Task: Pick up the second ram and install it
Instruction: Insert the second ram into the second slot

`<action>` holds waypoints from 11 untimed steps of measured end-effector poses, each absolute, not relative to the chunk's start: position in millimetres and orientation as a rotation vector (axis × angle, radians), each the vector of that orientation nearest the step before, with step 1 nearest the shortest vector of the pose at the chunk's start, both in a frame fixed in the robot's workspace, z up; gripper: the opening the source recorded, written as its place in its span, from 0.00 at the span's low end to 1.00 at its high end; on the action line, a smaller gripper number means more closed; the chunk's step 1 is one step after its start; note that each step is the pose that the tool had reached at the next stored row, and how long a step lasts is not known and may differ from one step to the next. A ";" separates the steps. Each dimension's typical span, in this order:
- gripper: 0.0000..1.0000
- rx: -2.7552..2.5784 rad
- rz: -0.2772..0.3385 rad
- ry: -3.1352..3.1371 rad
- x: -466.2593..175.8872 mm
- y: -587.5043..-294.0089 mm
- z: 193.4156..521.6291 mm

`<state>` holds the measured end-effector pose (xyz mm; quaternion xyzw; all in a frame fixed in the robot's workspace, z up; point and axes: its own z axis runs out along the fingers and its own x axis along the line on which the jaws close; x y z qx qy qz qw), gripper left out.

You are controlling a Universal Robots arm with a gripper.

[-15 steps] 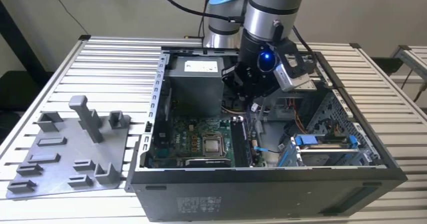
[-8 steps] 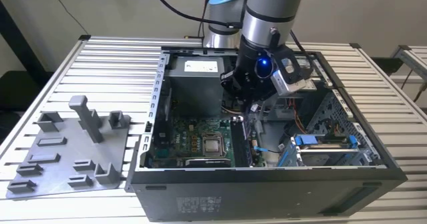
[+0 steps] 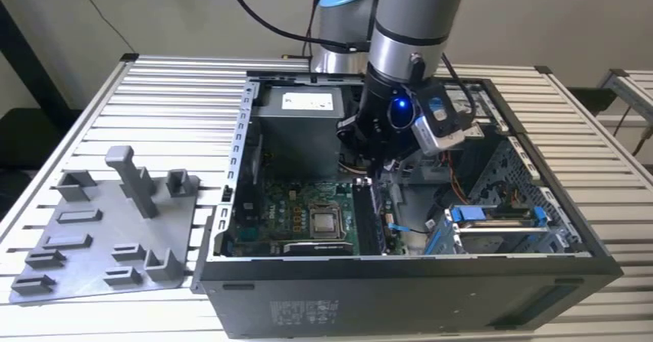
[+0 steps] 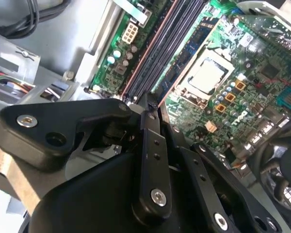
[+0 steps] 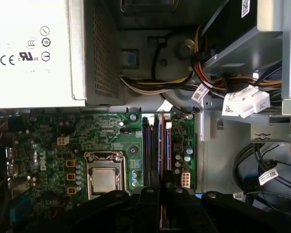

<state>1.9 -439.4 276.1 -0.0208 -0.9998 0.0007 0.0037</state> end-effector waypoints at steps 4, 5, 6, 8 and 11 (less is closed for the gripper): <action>0.14 -0.066 0.002 -3.128 1.9 -441.3 272.3; 0.14 -0.066 0.002 -3.127 1.7 -441.9 271.2; 0.14 -0.066 0.002 -3.127 1.6 -442.7 270.0; 0.14 -0.066 0.003 -3.126 0.9 -445.2 268.1; 0.14 -0.066 0.002 -3.125 0.1 -447.7 263.3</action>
